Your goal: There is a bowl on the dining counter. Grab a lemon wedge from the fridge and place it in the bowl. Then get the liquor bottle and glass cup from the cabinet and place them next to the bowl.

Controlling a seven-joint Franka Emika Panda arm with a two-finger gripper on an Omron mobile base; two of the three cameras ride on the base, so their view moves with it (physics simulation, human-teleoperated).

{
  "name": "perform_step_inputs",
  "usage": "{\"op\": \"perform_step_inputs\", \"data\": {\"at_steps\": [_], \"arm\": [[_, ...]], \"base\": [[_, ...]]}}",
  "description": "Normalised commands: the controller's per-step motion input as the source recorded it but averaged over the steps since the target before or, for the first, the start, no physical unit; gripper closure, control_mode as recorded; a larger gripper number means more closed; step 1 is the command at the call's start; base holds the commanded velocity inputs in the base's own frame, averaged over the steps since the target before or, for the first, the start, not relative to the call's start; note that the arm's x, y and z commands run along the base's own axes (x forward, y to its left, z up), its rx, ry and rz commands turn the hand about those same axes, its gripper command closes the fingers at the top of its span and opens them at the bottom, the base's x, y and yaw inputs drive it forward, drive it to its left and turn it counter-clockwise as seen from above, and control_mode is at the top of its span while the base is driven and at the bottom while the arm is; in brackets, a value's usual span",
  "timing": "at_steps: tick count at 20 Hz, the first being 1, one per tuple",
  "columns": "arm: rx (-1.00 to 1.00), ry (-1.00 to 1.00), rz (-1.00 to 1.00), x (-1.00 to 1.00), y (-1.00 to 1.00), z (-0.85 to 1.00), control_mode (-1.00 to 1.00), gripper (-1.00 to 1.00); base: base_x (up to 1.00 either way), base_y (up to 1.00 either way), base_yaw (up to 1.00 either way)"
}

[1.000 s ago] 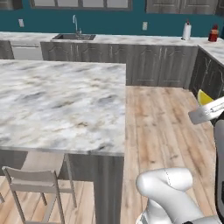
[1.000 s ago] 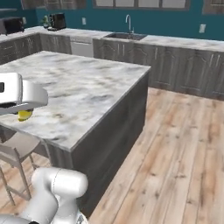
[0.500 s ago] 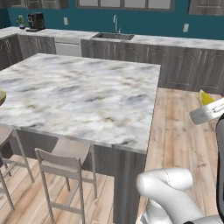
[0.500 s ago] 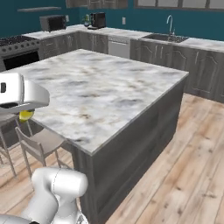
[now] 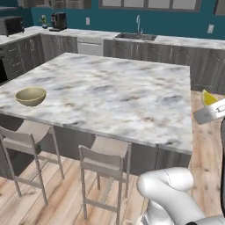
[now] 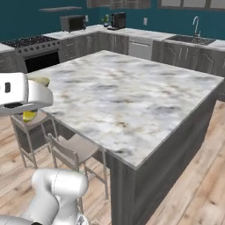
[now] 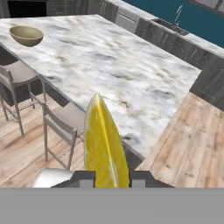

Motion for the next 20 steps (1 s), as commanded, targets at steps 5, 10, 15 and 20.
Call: {"op": "perform_step_inputs", "data": {"at_steps": [5,10,15,20], "arm": [[0.0,0.0,0.0,0.0,0.0,0.0,1.0,1.0],[0.0,0.0,0.0,0.0,0.0,0.0,1.0,1.0],[0.0,0.0,0.0,0.0,0.0,0.0,1.0,1.0],[0.0,0.0,0.0,0.0,0.0,0.0,1.0,1.0]], "base": [[0.0,1.0,-0.04],[0.01,1.0,-0.13],[0.02,1.0,-0.17],[0.02,1.0,-0.21]]}}
